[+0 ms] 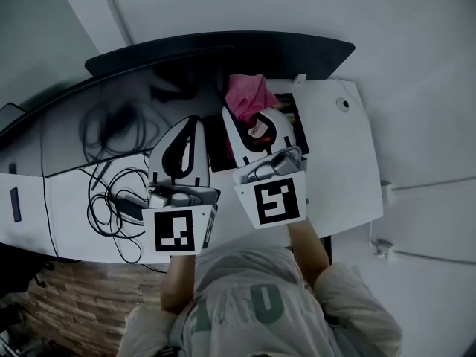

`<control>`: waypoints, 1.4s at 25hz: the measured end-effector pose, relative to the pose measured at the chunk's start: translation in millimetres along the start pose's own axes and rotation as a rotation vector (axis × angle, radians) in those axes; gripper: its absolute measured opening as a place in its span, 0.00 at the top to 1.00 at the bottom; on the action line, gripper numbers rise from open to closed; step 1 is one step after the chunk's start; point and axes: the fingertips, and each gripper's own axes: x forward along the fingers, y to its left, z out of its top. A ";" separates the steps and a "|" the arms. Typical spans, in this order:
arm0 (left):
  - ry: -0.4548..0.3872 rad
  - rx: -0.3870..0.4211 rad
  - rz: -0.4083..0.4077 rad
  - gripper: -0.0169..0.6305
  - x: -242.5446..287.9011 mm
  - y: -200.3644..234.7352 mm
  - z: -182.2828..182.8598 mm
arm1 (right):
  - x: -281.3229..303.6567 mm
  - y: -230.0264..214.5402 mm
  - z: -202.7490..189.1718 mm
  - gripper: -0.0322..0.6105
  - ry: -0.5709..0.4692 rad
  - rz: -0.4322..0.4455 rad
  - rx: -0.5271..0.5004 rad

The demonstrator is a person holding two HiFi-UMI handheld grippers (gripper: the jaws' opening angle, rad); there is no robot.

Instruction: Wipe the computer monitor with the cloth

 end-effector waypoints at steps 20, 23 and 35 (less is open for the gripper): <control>0.086 -0.050 0.040 0.95 -7.4 7.9 -59.6 | 5.9 71.0 -157.6 0.86 0.252 0.091 0.121; 0.102 -0.029 0.045 0.95 -10.9 11.6 -70.4 | 7.9 78.9 -176.2 0.86 0.287 0.103 0.138; 0.107 -0.040 0.072 0.95 -11.3 18.1 -74.5 | 13.5 105.1 -232.6 0.86 0.412 0.164 0.288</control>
